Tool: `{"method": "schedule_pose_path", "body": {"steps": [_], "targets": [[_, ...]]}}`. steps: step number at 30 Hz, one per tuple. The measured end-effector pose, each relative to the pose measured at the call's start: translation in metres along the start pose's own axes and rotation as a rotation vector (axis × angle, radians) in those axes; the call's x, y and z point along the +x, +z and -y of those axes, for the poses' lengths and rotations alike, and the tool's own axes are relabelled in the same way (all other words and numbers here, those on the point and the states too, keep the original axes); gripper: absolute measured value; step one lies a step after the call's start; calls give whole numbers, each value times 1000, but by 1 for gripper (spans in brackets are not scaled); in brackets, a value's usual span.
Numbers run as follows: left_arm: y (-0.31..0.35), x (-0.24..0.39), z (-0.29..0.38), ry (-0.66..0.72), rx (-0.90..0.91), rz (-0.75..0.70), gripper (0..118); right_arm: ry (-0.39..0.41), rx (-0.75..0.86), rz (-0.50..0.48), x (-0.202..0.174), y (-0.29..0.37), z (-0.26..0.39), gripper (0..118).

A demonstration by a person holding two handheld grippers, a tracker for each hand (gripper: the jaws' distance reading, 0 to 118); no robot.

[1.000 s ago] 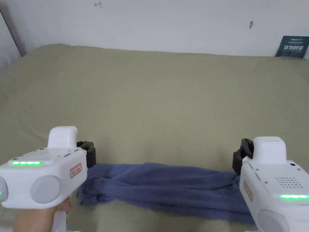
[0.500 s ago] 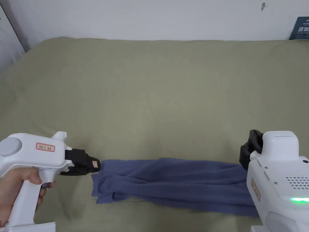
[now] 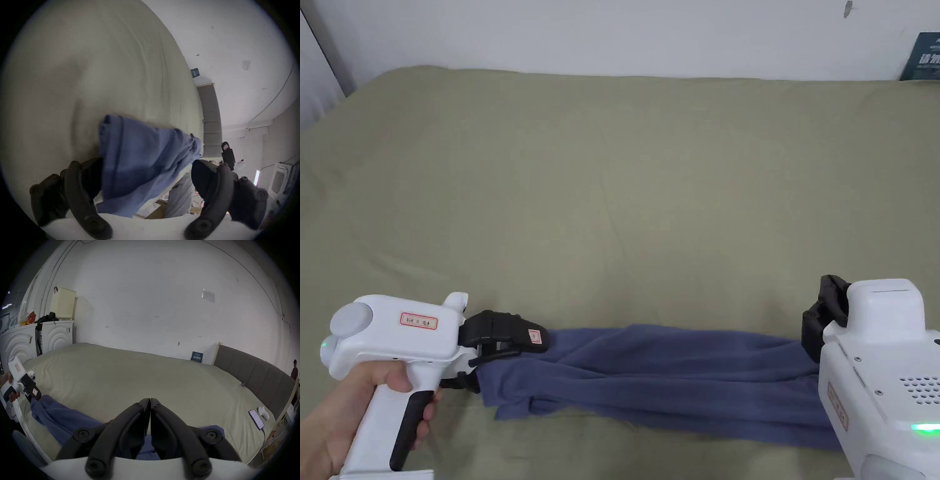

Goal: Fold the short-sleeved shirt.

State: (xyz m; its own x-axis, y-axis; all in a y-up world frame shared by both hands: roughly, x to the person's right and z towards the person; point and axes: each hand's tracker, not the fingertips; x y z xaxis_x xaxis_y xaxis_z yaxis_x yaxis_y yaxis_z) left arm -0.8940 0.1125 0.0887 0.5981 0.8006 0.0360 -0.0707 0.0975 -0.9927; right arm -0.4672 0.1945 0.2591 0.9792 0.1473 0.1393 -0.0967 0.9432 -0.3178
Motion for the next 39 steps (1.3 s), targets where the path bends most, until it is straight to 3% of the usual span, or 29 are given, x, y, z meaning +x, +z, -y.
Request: {"method": "schedule_pose_path", "body": {"steps": [3,4,5,6,7,8,15,27,33,39], "targets": [[-9,1,-2,-1,-24,24,106,5,3,5,2,1,-1,7],[-18,13,5,-10,-26,11,99,6,3,5,3,2,-1,7],[-17,16,5,-10,-21,3,71,4,4,7,4,3,-2,7],[-15,16,5,-7,-15,-2,21,0,6,5,5,4,-2,7],[-16,16,4,1,-11,-10,9,-3,5,0,6,5,-3,7],[-18,12,4,1,-4,-96,9,-4,5,0,6,6,-3,7],[4,23,9,-3,52,-93,9,-12,26,-1,11,14,-11,7],[84,62,47,-48,180,-252,9,-30,69,0,25,32,-23,7],[58,128,60,-213,152,-320,9,-51,77,0,29,37,-24,7],[-10,200,77,-354,100,-356,9,-53,75,0,36,43,-21,7]]}}
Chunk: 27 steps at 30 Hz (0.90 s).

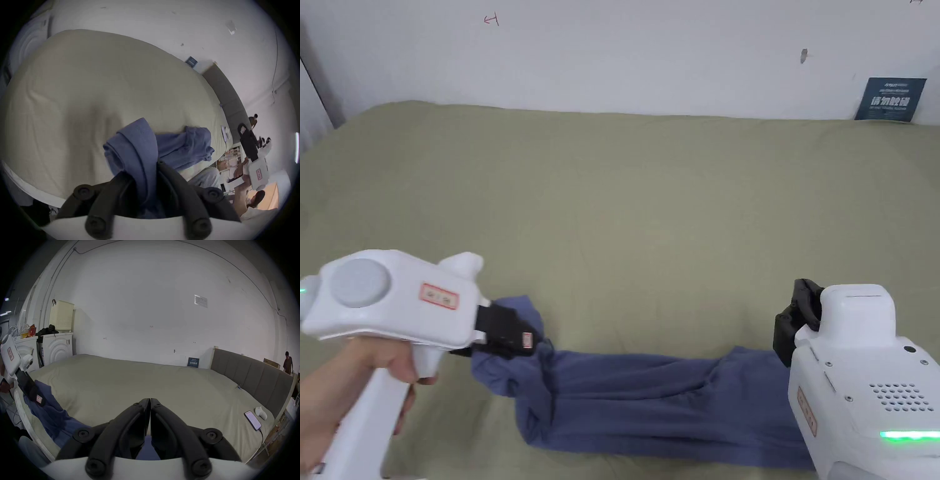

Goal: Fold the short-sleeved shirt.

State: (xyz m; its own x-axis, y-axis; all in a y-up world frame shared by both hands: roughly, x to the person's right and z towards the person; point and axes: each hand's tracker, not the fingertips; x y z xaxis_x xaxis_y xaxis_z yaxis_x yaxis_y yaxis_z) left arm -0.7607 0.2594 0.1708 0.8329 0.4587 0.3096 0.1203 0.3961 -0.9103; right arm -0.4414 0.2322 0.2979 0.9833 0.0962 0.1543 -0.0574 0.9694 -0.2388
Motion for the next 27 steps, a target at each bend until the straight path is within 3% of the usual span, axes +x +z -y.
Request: {"method": "schedule_pose_path", "body": {"steps": [7,8,9,10,11,16,17,19,20,27], "targets": [[-94,67,-2,-159,-110,-44,9,-5,-11,19,16,3,3,7],[-109,74,0,-166,-118,-45,19,1,-16,19,18,2,4,7],[-127,75,0,-178,-149,-57,49,6,-19,21,19,2,6,7],[-143,78,1,-179,-170,-67,90,7,-22,25,20,2,7,7],[-157,81,4,-185,-195,-54,118,5,-29,24,22,1,9,7],[-169,75,3,-123,-95,-13,92,-9,-52,29,28,2,13,7],[-156,78,9,-96,-73,33,69,-8,-55,28,28,1,14,7],[-133,66,7,-41,0,117,7,-5,-52,31,27,1,15,7],[-122,59,7,-24,31,139,1,-5,-50,32,27,1,14,7],[-101,5,10,90,71,165,1,-12,-36,19,20,-1,10,7]]}}
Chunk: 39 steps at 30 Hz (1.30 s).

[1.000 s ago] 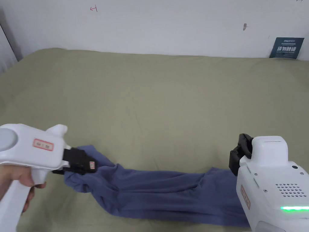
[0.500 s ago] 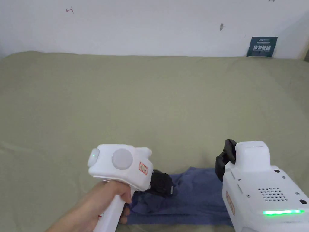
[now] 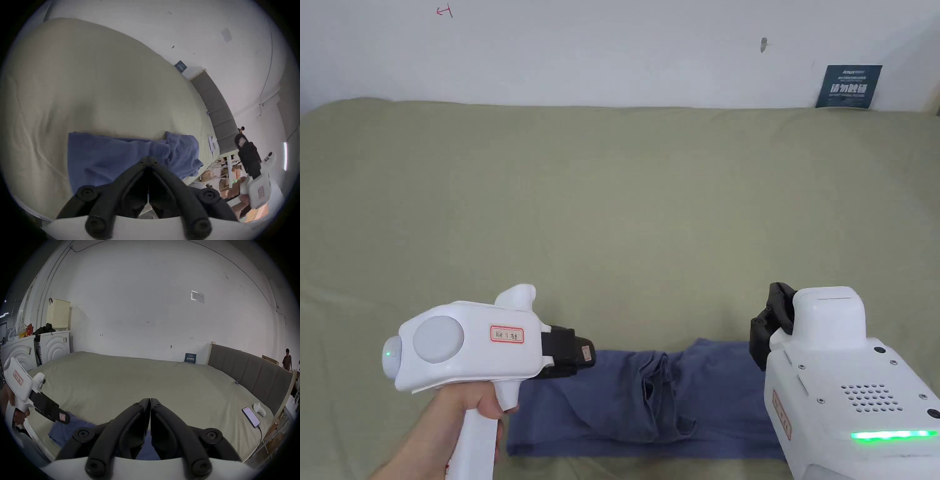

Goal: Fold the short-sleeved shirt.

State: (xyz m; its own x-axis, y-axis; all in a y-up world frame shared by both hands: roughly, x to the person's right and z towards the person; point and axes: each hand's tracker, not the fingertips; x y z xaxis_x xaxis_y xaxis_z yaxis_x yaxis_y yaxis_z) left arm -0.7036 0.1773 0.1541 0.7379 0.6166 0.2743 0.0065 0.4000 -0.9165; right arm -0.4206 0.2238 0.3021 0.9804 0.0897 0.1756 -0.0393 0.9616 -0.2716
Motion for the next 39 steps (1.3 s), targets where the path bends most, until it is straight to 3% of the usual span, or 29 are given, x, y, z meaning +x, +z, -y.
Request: {"method": "schedule_pose_path", "body": {"steps": [3,9,11,14,17,22,29,30,31,32,33,37,39], "targets": [[-26,-11,5,28,-49,-7,1,-2,6,1,-1,0,-2,7],[-104,1,33,64,-149,162,0,-4,9,20,3,1,-10,7],[-130,-4,40,66,-152,68,0,7,11,27,5,0,-12,7],[-111,-8,36,145,-128,137,0,13,18,35,7,-1,-13,7],[-82,-2,30,25,-114,69,1,17,25,36,6,-2,-13,7],[5,-21,11,40,-48,98,1,-15,20,31,6,-5,-11,7],[47,-83,7,106,-41,-61,1,-22,20,9,-1,-1,-9,7],[48,-80,9,122,-43,-38,7,-18,24,10,-3,-1,-9,7],[47,-82,9,148,-70,3,33,-10,26,7,-5,-1,-9,7],[45,-83,10,141,-75,31,93,-6,25,3,-7,-2,-9,7],[40,-85,11,152,-85,55,118,-6,23,2,-8,-3,-9,7],[11,-110,5,198,-104,129,96,-13,14,-9,-11,-3,-9,7],[8,-94,10,200,-110,125,87,-16,6,-14,-12,-3,-9,7]]}}
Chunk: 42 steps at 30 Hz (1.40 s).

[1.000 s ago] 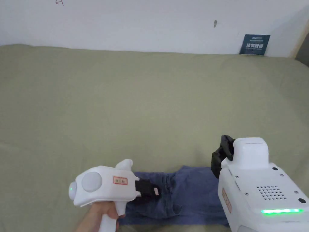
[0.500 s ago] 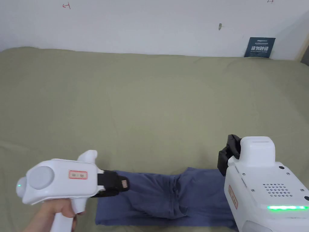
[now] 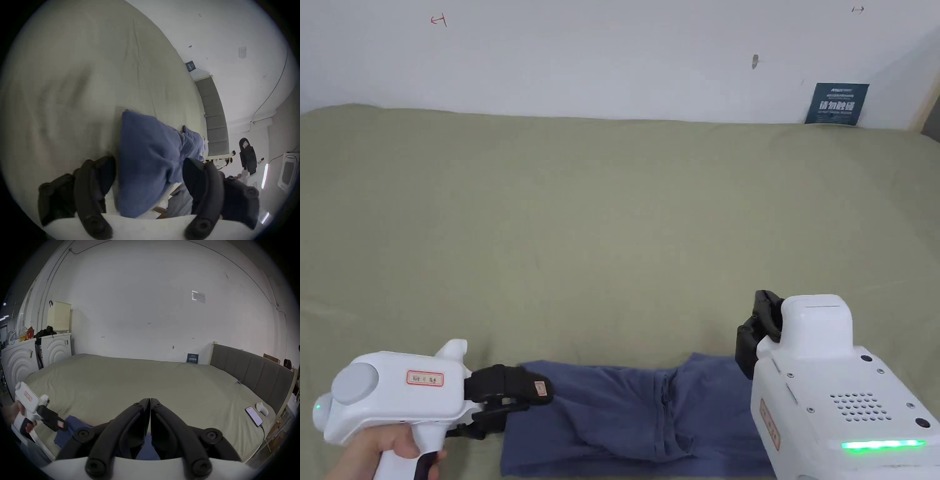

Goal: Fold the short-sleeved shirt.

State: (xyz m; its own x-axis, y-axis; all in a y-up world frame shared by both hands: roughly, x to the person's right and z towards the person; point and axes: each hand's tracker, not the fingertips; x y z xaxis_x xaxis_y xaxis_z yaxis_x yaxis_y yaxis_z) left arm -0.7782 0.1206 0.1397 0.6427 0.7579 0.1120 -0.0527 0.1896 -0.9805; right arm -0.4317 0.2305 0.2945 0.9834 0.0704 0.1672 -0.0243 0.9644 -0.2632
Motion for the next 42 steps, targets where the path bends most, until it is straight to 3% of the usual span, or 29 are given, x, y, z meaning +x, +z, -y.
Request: {"method": "schedule_pose_path", "body": {"steps": [2,3,4,10,13,18,23,31,39,40,41,42], "targets": [[-9,0,1,4,7,52,78,-7,-4,-9,0,1,-1,7],[-15,-1,-3,14,10,63,57,-2,-2,-11,-1,1,-1,7],[-18,0,-4,19,13,62,9,11,0,-12,-2,2,-2,7],[-18,20,2,5,57,-46,8,15,10,-16,-2,5,-6,7],[10,19,2,10,108,-49,8,16,15,-14,-1,5,-7,7],[83,-6,-13,-19,191,-205,8,4,24,-17,2,5,-10,7],[128,17,1,-59,247,-385,8,-2,32,-23,0,4,-11,7],[86,104,2,-175,204,-398,8,-4,29,-20,1,6,-10,7],[-13,166,11,-309,112,-433,9,-8,24,-2,14,8,-6,7],[-28,170,12,-315,96,-431,11,-8,24,-1,15,8,-5,7],[-43,174,14,-313,89,-432,29,-7,22,2,16,8,-5,7],[-58,177,16,-330,79,-440,61,-6,19,4,17,7,-4,7]]}}
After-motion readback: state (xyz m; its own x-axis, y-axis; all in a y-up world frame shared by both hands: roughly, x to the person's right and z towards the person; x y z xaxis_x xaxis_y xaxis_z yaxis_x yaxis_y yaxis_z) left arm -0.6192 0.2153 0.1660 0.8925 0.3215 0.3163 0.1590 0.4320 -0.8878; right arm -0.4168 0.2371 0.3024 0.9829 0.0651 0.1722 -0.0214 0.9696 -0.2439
